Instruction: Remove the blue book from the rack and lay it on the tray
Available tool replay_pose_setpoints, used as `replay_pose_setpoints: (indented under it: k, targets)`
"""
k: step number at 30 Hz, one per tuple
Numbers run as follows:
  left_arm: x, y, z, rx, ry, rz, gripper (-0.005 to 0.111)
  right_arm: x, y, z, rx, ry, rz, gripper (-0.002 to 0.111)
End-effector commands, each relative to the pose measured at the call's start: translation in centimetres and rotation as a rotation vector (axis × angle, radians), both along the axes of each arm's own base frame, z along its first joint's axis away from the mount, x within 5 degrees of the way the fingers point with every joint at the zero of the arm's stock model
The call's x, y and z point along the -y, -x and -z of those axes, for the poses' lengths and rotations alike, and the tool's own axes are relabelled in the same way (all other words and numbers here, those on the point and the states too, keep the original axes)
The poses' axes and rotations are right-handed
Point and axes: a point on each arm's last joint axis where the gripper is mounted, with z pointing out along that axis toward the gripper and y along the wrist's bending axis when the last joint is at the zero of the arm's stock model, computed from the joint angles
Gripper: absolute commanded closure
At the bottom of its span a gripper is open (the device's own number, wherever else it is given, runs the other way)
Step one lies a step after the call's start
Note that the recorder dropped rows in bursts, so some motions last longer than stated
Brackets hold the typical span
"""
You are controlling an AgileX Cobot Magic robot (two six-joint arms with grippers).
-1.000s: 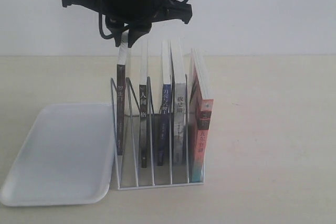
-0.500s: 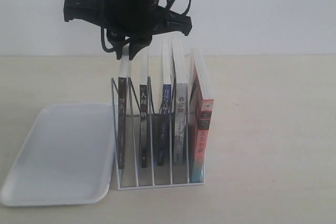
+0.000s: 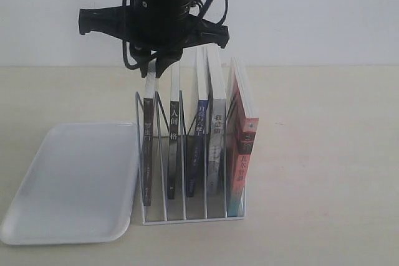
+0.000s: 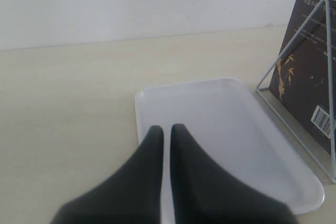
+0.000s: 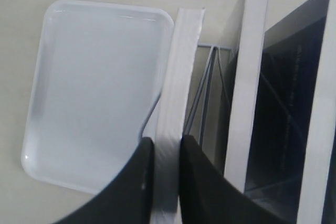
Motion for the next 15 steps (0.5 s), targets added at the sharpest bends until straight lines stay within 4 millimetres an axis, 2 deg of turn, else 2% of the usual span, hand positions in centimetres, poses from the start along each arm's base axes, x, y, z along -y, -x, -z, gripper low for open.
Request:
replay_pose_setpoints:
  k: [1,4,6,9,15]
  targets:
    - [0.0,0.0,0.1,0.001,0.006,-0.005,0.102,0.4,0.2,-1.1,0.028,-0.016,-0.005,0.09]
    - [0.0,0.0,0.1,0.001,0.006,-0.005,0.102,0.4,0.2,-1.1,0.031,-0.013,-0.007,0.066]
    - [0.0,0.0,0.1,0.001,0.006,-0.005,0.102,0.4,0.2,-1.1,0.031,-0.013,-0.007,0.058]
    - [0.0,0.0,0.1,0.001,0.006,-0.005,0.102,0.5,0.3,-1.4,0.036,-0.018,-0.009,0.058]
    - [0.0,0.0,0.1,0.001,0.006,-0.005,0.102,2.8,1.6,-5.9,0.15,-0.054,0.004,0.058]
